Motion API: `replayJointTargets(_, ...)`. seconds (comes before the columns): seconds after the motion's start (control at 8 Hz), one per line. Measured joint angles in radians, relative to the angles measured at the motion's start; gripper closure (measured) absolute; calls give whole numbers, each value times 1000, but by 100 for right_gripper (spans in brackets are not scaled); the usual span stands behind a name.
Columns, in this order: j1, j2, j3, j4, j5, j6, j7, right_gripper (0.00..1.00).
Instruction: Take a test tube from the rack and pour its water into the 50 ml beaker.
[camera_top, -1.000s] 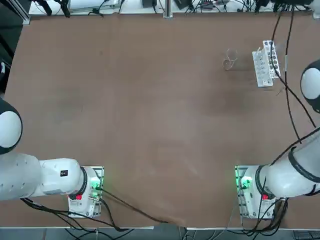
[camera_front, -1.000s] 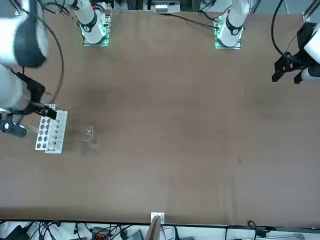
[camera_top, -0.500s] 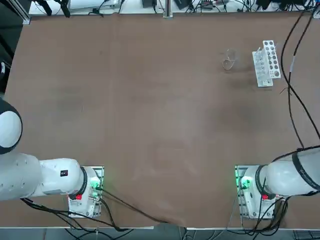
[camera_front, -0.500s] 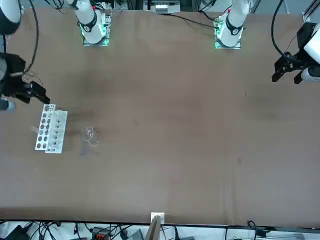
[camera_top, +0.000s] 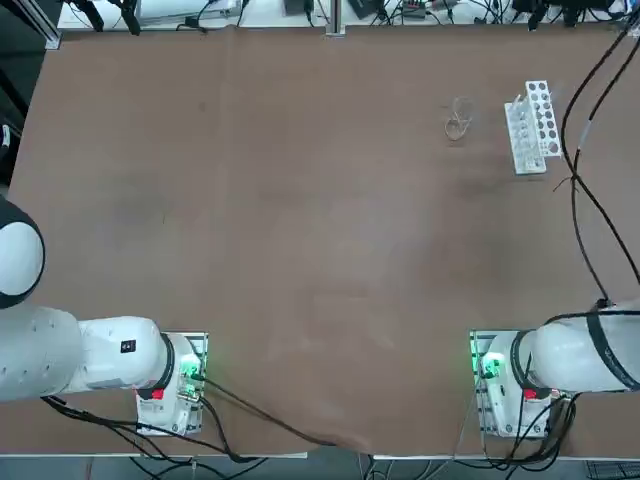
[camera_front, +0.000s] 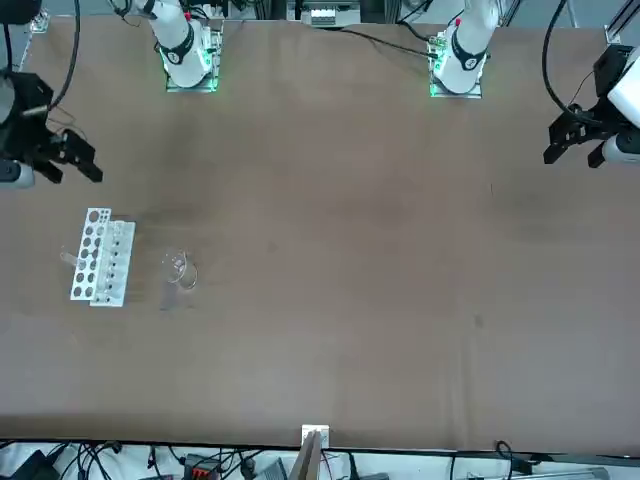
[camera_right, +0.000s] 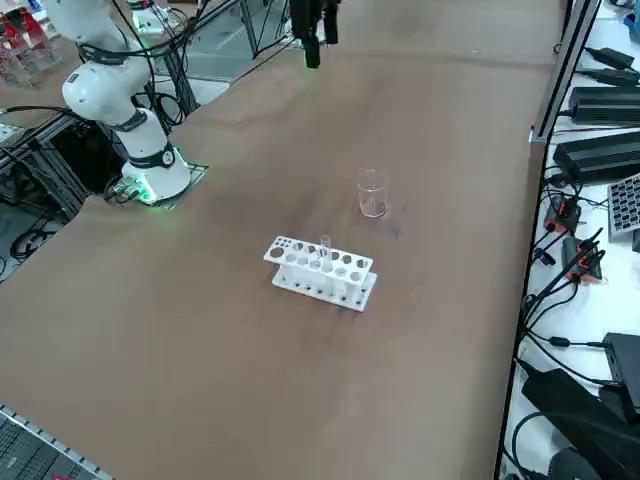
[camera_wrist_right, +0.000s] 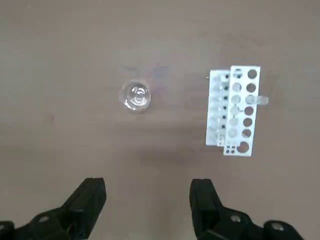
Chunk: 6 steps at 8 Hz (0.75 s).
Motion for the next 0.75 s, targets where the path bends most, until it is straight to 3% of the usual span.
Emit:
replayJointTargets(0.38,2,-54,0,-38,-2,-30,-43,0)
replayJointTargets(0.75,2,-58,-11,-41,-2,-30,-38,0)
